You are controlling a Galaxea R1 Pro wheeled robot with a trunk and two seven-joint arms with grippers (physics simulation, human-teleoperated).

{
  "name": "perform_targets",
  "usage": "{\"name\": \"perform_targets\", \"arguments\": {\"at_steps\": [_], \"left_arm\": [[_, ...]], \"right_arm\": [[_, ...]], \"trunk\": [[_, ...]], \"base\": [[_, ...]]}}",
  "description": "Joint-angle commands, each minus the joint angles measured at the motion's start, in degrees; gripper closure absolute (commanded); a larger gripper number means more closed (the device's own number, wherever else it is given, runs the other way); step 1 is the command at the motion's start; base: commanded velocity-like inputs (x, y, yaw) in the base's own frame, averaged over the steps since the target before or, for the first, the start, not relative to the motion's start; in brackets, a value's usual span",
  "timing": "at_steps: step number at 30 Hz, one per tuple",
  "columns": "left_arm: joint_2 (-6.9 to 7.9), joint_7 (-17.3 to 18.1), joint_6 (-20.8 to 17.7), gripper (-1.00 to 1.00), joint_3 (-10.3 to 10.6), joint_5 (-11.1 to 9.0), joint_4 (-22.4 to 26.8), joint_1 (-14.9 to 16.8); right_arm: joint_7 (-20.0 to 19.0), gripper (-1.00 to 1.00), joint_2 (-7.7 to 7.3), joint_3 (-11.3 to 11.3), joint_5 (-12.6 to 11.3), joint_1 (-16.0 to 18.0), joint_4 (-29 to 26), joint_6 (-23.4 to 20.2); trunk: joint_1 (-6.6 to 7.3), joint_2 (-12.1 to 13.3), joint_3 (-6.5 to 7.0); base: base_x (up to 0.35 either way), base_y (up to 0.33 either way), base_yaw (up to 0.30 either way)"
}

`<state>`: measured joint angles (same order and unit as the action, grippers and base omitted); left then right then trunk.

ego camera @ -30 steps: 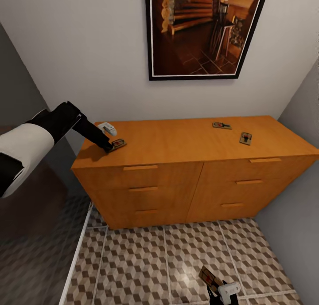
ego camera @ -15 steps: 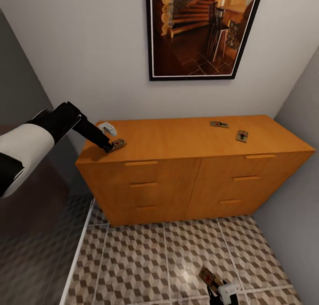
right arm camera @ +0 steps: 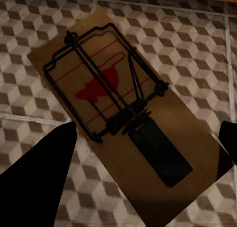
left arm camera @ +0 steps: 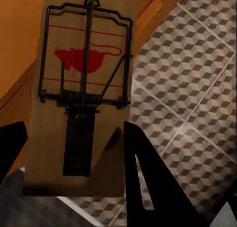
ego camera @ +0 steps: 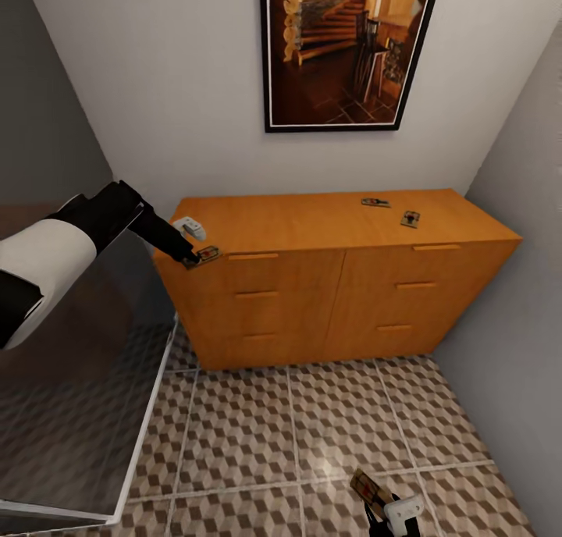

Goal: Take the four mousetraps from the cabinet in the bathroom and place them on the bathroom floor. Make sure all four end up on the same floor surface, and ensure that at least two of them are either under or directly next to the same bathroom sink.

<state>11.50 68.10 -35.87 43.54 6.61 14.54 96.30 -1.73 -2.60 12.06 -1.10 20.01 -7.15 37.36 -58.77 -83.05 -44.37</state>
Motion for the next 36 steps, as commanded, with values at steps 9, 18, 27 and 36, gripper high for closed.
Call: {"name": "perform_targets", "arguments": {"at_steps": [9,18,27,36], "left_arm": [[0.02,0.3,-0.5,1.0,-0.3,0.6,0.1,-0.5],[-0.65,0.2,-0.5,1.0,-0.3,0.6,0.1,-1.9],[-8.6,-4.1,-0.4,1.0,-0.4,0.7,0.1,-10.6],[-15.86,-18.2,0.2,1.0,-0.5,0.3,0.2,-27.5]], "right_arm": [[-0.2,1.0,0.0,0.1,-0.1,0.0,0.0,0.2],[-0.2,1.0,0.03,0.1,-0.1,0.0,0.0,0.2],[-0.2,1.0,0.05,0.1,-0.1,0.0,0.0,0.2],[-0.2,1.0,0.05,0.1,-0.1,0.0,0.0,0.2]], "trunk": [[0.04,0.0,-0.04],[0.04,0.0,-0.04],[0.04,0.0,-0.04],[0.04,0.0,-0.04]], "base": [[-0.35,0.0,0.0],[-0.305,0.0,0.0],[-0.026,0.0,0.0],[0.0,0.0,0.0]]}}
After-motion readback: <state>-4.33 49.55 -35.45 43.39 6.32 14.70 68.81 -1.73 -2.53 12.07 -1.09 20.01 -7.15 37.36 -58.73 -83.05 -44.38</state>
